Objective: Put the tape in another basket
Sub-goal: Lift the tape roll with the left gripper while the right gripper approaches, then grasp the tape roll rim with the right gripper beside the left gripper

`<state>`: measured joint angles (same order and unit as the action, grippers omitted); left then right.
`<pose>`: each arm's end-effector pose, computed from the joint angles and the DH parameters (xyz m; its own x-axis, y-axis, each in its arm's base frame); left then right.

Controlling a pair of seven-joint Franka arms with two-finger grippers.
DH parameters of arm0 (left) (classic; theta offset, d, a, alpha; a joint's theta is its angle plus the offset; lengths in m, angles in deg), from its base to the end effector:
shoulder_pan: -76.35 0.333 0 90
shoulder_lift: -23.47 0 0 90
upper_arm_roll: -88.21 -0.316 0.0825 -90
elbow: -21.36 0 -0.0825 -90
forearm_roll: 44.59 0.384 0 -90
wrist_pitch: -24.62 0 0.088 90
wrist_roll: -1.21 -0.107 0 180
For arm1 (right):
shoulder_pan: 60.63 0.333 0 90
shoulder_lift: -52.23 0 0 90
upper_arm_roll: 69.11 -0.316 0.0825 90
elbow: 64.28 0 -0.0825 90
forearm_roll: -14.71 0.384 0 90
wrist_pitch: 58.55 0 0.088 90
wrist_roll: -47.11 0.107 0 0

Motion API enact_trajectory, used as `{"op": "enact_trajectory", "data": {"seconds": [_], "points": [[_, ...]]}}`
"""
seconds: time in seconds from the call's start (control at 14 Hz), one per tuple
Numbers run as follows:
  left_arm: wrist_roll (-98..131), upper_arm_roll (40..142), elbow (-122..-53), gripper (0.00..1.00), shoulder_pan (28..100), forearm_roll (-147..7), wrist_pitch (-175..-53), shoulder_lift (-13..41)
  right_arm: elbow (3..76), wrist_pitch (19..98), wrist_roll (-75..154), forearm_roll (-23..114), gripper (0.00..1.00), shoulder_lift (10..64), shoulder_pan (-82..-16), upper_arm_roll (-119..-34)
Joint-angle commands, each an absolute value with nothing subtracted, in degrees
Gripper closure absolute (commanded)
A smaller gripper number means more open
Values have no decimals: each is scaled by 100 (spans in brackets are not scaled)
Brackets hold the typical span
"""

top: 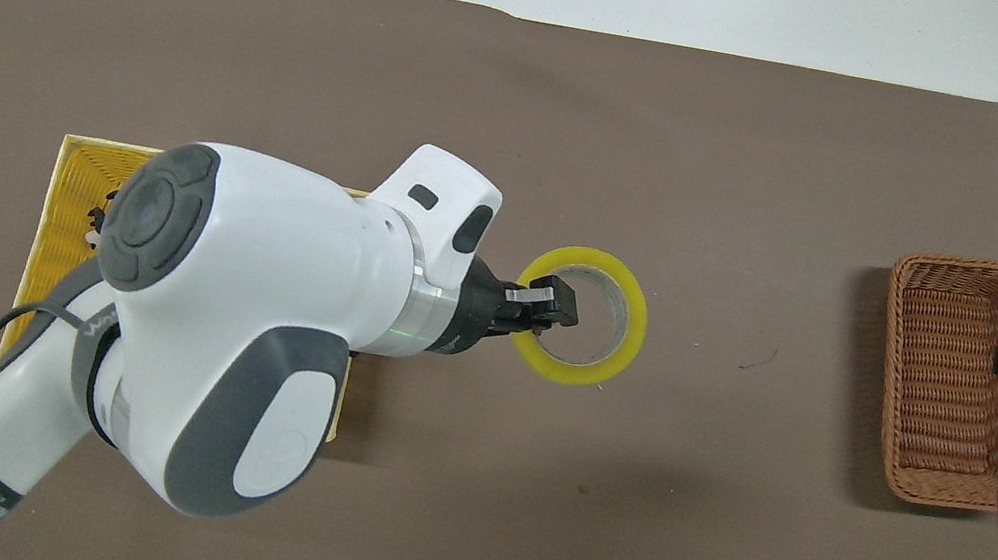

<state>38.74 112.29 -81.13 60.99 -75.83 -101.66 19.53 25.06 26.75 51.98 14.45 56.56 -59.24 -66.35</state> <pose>0.4678 -0.3992 0.5512 0.9761 0.1835 -0.1166 0.2171 -0.7933 0.5688 0.5222 -0.0141 0.6633 0.9940 -0.1089 0.0050 -0.1089 -0.9940 0.0005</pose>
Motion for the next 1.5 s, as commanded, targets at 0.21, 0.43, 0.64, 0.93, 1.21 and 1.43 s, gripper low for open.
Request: {"op": "enact_trajectory", "data": {"seconds": [0.21, 0.43, 0.64, 0.93, 1.21, 1.43], "points": [[4068, 11290, -8068, 100, 6009, -8176, -10379, 2154, 2397, 2565, 5062, 1585, 0, 5601, -5975, -6639], [4068, 11282, -8085, 100, 6010, -8176, -10353, 2171, 2397, 2565, 5062, 1585, 0, 5601, -5975, -6639], [4050, 11282, -8094, 100, 6018, -8176, -10326, 2180, 2405, 2504, 5071, 1515, 0, 5627, -5984, -6622], [4024, 11290, -8103, 100, 6053, -8176, -10177, 2189, 2371, 2284, 5010, 1594, 0, 5671, -5993, -6770], [3945, 11282, -8121, 100, 6071, -8176, -10001, 2224, 2484, 2662, 5062, 2355, 0, 5671, -5545, -6982], [3944, 11282, -8129, 100, 6071, -8176, -9887, 2242, 2695, 3205, 5010, 2831, 0, 5654, -5124, -6999]]}}
